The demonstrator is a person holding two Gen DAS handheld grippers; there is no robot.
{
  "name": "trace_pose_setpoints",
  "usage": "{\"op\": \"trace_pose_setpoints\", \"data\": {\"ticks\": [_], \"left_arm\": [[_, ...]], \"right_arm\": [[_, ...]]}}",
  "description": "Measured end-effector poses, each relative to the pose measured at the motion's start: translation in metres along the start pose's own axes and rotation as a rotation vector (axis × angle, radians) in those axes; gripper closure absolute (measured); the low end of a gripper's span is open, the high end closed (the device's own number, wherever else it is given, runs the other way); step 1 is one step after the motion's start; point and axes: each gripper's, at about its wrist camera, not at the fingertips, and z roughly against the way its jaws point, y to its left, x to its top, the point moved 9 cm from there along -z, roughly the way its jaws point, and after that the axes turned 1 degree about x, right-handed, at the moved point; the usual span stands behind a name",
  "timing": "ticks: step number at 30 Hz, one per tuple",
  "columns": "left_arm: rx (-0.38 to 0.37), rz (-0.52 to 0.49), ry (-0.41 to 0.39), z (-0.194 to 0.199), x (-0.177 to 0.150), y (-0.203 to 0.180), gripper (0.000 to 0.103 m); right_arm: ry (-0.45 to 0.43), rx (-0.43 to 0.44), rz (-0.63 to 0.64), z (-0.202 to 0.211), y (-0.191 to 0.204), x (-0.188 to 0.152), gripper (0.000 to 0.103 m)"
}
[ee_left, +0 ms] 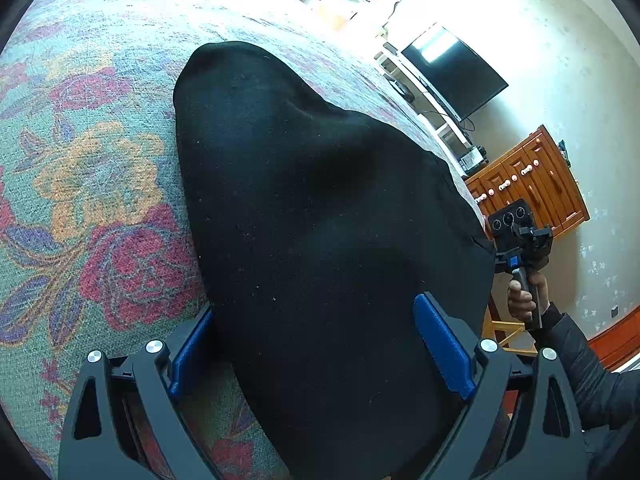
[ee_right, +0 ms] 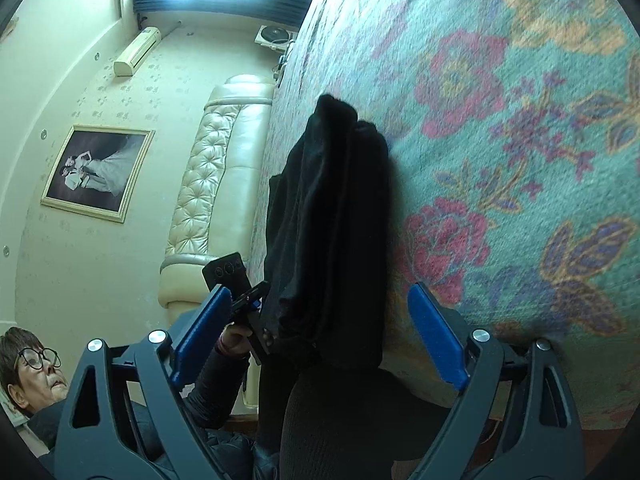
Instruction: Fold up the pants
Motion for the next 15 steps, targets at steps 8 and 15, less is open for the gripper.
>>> {"op": "trace_pose_setpoints", "data": {"ticks": [8,15], "left_arm": [[-0.020,0.048,0.045,-0.003,0.008,0.001,0.010],[-0.036,0.057,0.041,-0.010,0.015,0.001,0.010]], "right_arm": [[-0.020,-0.067,0.016,-0.024,0.000,0.024,0.013],[0.117,-0.138,0.047,-0.081,0.006,0.033,0.009]]}}
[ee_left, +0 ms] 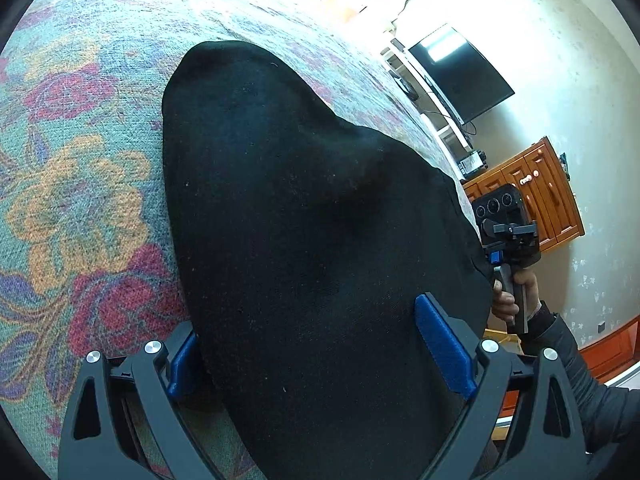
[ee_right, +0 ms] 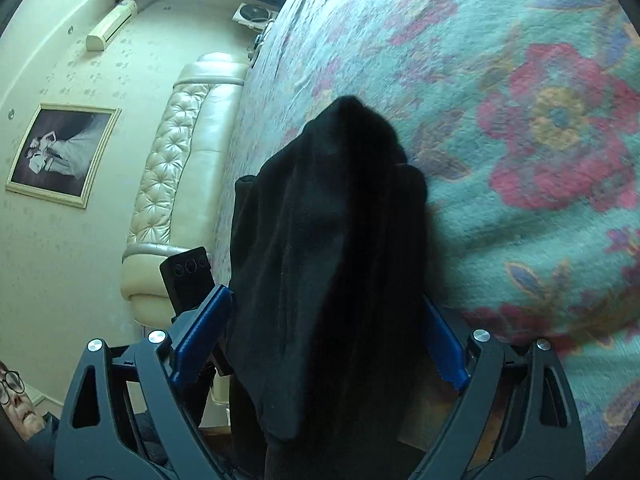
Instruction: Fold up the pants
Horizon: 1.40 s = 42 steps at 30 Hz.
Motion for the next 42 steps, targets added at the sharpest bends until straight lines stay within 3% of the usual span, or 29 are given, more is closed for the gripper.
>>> {"op": "trace_pose_setpoints", "data": {"ticks": [2,5,10,15,16,18,19,21,25,26,27,28,30,32,42], "left_arm": [[-0.011,-0.002,0.002,0.000,0.000,0.000,0.010],[-0.024,0.006,0.000,0.000,0.003,0.002,0.010],[-0.047,0.053,-0.014,-0.001,0.010,0.005,0.010],[-0.038,0.076,-0.014,-0.004,0.009,-0.001,0.005],[-0.040,0.065,-0.011,-0.003,0.008,-0.002,0.005],[-0.066,0.048,-0.004,-0.001,0.006,-0.001,0.005],[-0.085,0.046,0.000,0.000,0.005,0.000,0.005],[-0.132,0.048,0.014,0.003,0.005,0.002,0.005],[-0.180,0.040,0.044,0.008,0.004,0.005,0.006],[-0.170,0.028,0.052,0.008,0.003,0.006,0.012],[-0.143,0.012,0.059,0.008,0.002,0.007,0.025],[-0.114,0.018,0.068,0.009,0.001,0.014,0.051],[-0.179,0.085,0.064,0.013,0.001,0.024,0.057],[-0.199,0.082,0.065,0.011,0.003,0.023,0.062],[-0.131,0.029,0.015,0.027,0.011,0.016,0.075]], "right_arm": [[0.039,-0.018,0.026,-0.012,0.005,-0.001,0.003],[0.061,-0.010,0.036,-0.017,0.007,-0.002,0.002],[0.049,0.079,-0.028,-0.007,0.004,0.003,0.003],[0.069,-0.029,-0.004,-0.018,0.004,0.002,0.003],[0.076,-0.047,0.009,-0.020,0.005,0.000,0.007],[0.083,-0.080,0.010,-0.019,0.001,-0.001,0.030],[0.081,-0.098,-0.016,-0.017,-0.007,-0.001,0.052],[0.075,-0.044,-0.057,-0.014,-0.014,-0.003,0.058],[0.059,-0.030,-0.040,-0.012,-0.019,-0.007,0.059],[0.056,-0.028,-0.038,-0.012,-0.017,-0.006,0.059],[0.055,-0.025,-0.037,-0.013,-0.015,-0.005,0.059],[0.054,-0.023,-0.035,-0.014,-0.013,-0.005,0.059],[0.050,-0.021,-0.032,-0.014,-0.013,-0.006,0.060],[0.046,-0.020,-0.026,-0.019,-0.006,-0.008,0.059],[-0.002,-0.034,0.033,-0.026,0.012,-0.003,0.068]]}}
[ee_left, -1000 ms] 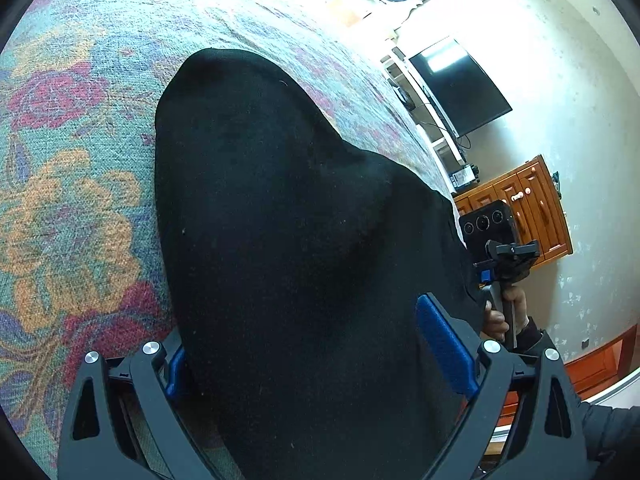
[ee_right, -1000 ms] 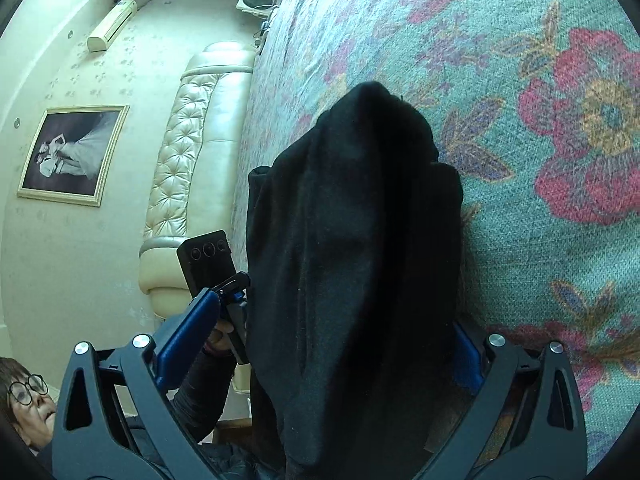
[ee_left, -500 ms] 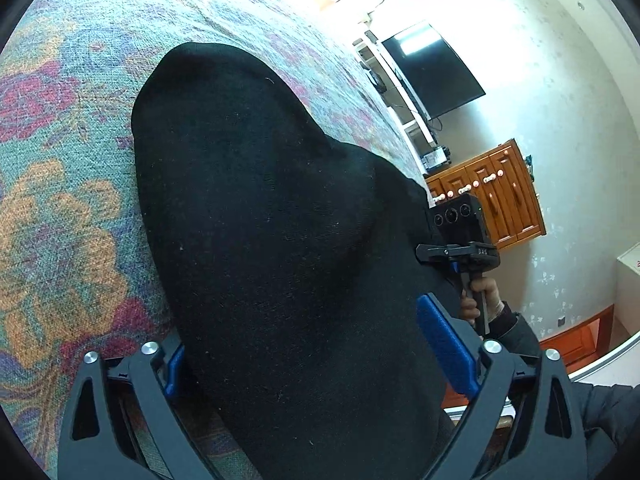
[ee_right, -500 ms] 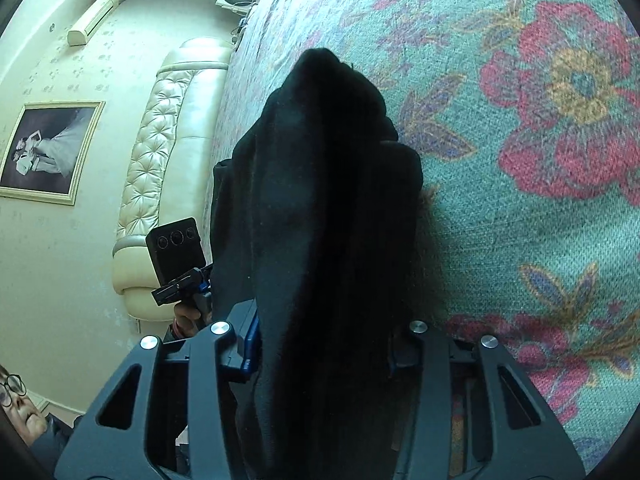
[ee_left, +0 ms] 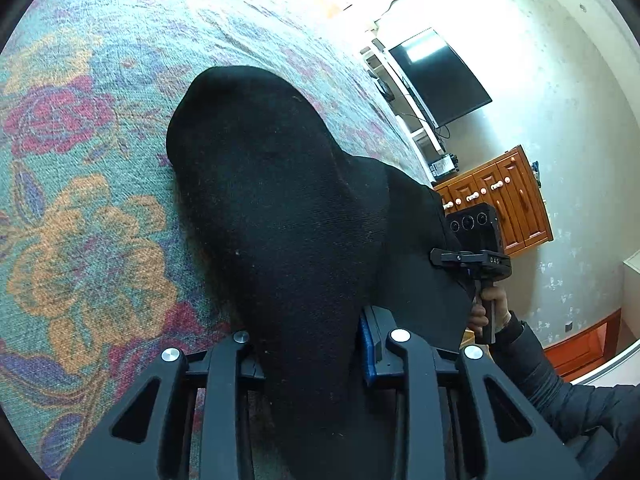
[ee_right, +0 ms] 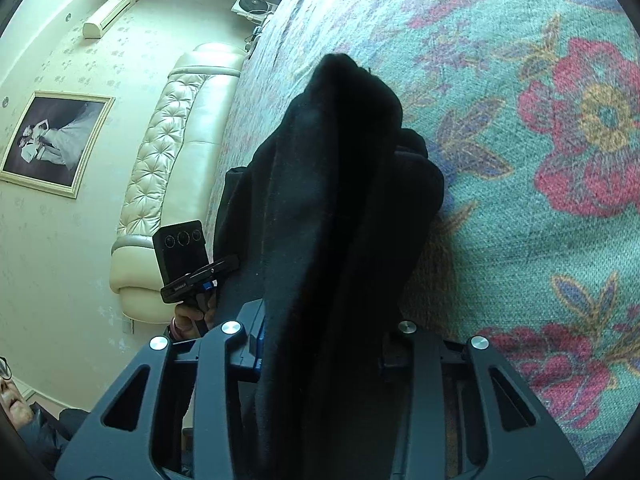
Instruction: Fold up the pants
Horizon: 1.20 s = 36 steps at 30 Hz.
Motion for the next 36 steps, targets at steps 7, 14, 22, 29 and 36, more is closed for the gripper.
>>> {"op": "trace_pose_setpoints", "data": {"ticks": [7,14,22,29,36], "left_arm": [[0.053,0.038,-0.070,0.036,0.011,0.032,0.077],[0.088,0.102,-0.124,0.077,0.019,0.073,0.077],[0.127,0.112,-0.160,0.079,0.014,0.088,0.056],[0.148,0.133,-0.282,0.103,0.016,0.086,0.026],[0.226,0.078,-0.277,0.116,-0.020,0.061,0.026]], "right_arm": [[0.015,0.010,0.047,-0.042,0.024,0.025,0.069],[0.072,0.034,0.075,-0.106,0.046,0.059,0.069],[0.075,0.067,0.029,-0.133,0.048,0.061,0.066],[0.052,0.119,-0.023,-0.115,0.044,0.057,0.047],[-0.013,0.028,0.062,-0.082,0.048,0.027,0.019]]}}
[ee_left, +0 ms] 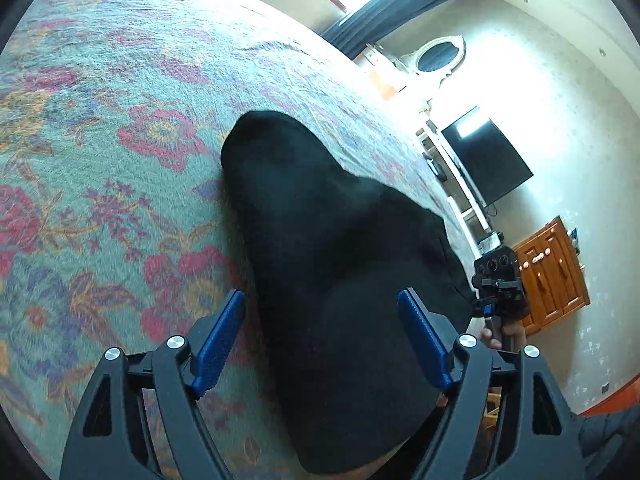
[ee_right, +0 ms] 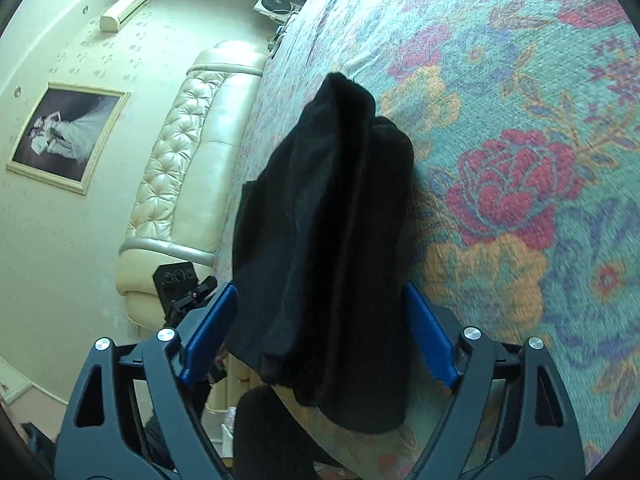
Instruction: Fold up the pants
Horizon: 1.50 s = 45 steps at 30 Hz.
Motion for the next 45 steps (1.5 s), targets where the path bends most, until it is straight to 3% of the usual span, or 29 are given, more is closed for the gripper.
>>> {"op": "trace_pose_setpoints", "data": {"ticks": [4,7,9,15,19,25,30,36,45], "left_arm": [[0.106,-0.079,0.062,-0.011,-0.028,0.001,0.025],[0.110,-0.037,0.030,-0.005,-0.030,0.007,0.024],[0.156,-0.018,0.017,0.000,-0.028,0.008,0.021],[0.410,-0.148,-0.094,0.029,-0.041,-0.009,0.018],[0.533,-0.164,-0.178,0.039,-0.054,-0.020,0.017],[0.745,-0.257,-0.199,0.044,-0.068,-0.029,0.017],[0.760,-0.269,-0.251,0.046,-0.069,-0.042,0.017],[0.729,-0.113,-0.334,0.066,-0.074,-0.036,0.017],[0.706,-0.179,-0.324,0.061,-0.082,-0.052,0.017]], "right_arm": [[-0.021,-0.164,0.119,0.005,-0.006,-0.022,0.030],[-0.041,-0.210,0.115,0.013,-0.007,-0.031,0.028],[-0.057,-0.278,0.088,0.019,-0.008,-0.034,0.020],[-0.285,-0.596,0.198,0.050,0.017,-0.064,0.014],[-0.368,-0.636,0.281,0.048,0.045,-0.090,0.013],[-0.307,-0.737,0.432,0.011,0.068,-0.110,0.013],[-0.305,-0.741,0.426,0.010,0.068,-0.111,0.013],[-0.356,-0.730,0.437,0.019,0.075,-0.114,0.013],[-0.347,-0.774,0.486,0.014,0.080,-0.122,0.013]]}}
